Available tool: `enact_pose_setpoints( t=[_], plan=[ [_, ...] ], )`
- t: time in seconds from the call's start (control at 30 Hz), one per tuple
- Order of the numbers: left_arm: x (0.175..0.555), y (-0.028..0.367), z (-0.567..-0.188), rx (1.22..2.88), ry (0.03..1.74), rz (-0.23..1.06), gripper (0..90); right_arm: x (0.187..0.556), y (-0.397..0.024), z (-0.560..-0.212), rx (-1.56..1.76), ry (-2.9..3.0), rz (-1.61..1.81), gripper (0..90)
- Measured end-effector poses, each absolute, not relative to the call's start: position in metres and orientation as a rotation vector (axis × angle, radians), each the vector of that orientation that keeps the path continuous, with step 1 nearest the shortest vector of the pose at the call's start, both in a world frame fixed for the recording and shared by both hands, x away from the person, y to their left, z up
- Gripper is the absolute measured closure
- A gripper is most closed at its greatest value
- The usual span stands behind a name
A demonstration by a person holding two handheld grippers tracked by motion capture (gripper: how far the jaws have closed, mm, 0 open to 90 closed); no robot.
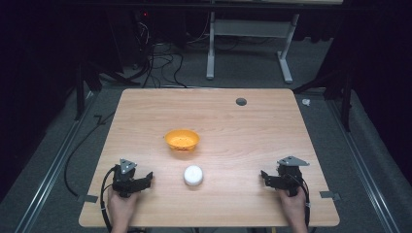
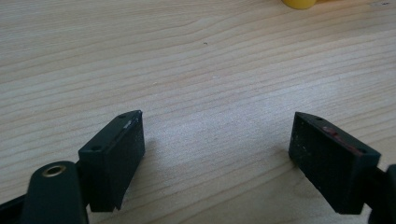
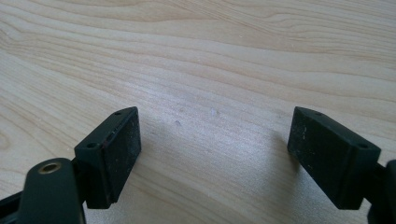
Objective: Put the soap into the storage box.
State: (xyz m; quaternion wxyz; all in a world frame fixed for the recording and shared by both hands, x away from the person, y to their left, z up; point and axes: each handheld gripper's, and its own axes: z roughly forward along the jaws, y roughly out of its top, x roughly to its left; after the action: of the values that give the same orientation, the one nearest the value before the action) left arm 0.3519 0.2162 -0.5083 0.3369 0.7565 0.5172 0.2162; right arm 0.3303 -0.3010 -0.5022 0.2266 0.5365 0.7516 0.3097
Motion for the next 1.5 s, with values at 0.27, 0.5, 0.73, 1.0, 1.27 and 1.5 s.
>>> enact_pose_setpoints(
  t=[0.27, 0.5, 0.73, 1.0, 1.27, 1.5],
  plan=[
    [0.3521, 0.2161, -0.5083, 1.972, 1.349, 0.563, 18.3, 0.3304, -0.301, -0.5022, 1.479, 2.071, 0.853, 18.2],
    [0.3525, 0.2153, -0.5082, 1.979, 1.348, 0.562, 17.3, 0.3304, -0.301, -0.5022, 1.479, 2.072, 0.854, 18.2],
    [0.3524, 0.2152, -0.5082, 1.979, 1.35, 0.563, 17.3, 0.3305, -0.301, -0.5022, 1.478, 2.071, 0.853, 18.2],
    [0.3522, 0.2151, -0.5081, 1.978, 1.348, 0.564, 18.1, 0.3311, -0.3009, -0.5023, 1.48, 2.068, 0.852, 18.3],
    [0.3518, 0.2158, -0.5081, 1.982, 1.332, 0.557, 19.0, 0.3312, -0.3008, -0.5023, 1.479, 2.068, 0.851, 18.3],
    [0.352, 0.218, -0.5079, 1.975, 1.324, 0.548, 19.8, 0.3315, -0.301, -0.5023, 1.482, 2.064, 0.849, 18.4]
  ],
)
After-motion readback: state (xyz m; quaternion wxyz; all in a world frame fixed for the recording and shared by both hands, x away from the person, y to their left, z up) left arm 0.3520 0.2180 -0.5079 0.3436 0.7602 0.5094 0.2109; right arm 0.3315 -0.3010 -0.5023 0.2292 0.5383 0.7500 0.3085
